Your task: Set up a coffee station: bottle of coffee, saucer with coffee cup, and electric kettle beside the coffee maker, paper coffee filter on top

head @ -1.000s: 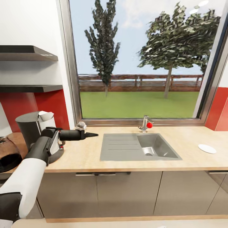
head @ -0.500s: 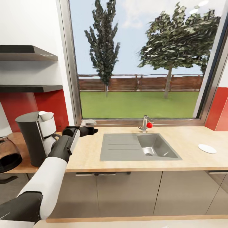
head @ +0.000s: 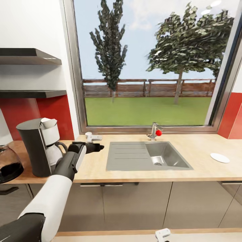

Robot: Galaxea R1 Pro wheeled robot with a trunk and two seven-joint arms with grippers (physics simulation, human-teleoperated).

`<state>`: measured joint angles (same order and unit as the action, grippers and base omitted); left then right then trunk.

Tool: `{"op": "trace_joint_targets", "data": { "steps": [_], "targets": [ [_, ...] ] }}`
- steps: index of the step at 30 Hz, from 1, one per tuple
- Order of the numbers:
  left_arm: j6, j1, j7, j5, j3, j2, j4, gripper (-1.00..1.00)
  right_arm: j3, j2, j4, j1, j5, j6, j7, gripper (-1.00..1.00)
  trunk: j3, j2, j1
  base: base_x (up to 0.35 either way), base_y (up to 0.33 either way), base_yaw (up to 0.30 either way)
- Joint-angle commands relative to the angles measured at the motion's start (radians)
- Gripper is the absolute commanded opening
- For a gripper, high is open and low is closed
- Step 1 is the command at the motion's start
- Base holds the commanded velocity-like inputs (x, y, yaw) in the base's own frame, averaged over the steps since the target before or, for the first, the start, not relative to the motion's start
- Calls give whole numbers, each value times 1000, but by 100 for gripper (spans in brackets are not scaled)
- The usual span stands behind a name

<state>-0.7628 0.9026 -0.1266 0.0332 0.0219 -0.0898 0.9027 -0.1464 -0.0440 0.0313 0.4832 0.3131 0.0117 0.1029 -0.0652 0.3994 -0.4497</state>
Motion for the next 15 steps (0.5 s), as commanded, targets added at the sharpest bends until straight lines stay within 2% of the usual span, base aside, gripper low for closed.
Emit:
{"op": "trace_joint_targets", "data": {
  "steps": [1,5,9,15],
  "targets": [
    [-4,-6,-6,3,2,-1,7,100,-9,0,1,0,9,1,3,100,0,1,0,0,0,0],
    [-2,-28,-14,-1,3,-1,11,100,-10,1,1,0,9,1,4,100,0,1,0,0,0,0],
    [0,-51,-19,-4,3,-2,12,100,-10,7,1,0,10,-1,6,100,0,1,0,11,-10,-282],
    [2,-67,-20,-4,3,-5,12,100,-10,7,1,0,11,-1,6,100,0,1,0,114,-169,-297]
  ]
}}
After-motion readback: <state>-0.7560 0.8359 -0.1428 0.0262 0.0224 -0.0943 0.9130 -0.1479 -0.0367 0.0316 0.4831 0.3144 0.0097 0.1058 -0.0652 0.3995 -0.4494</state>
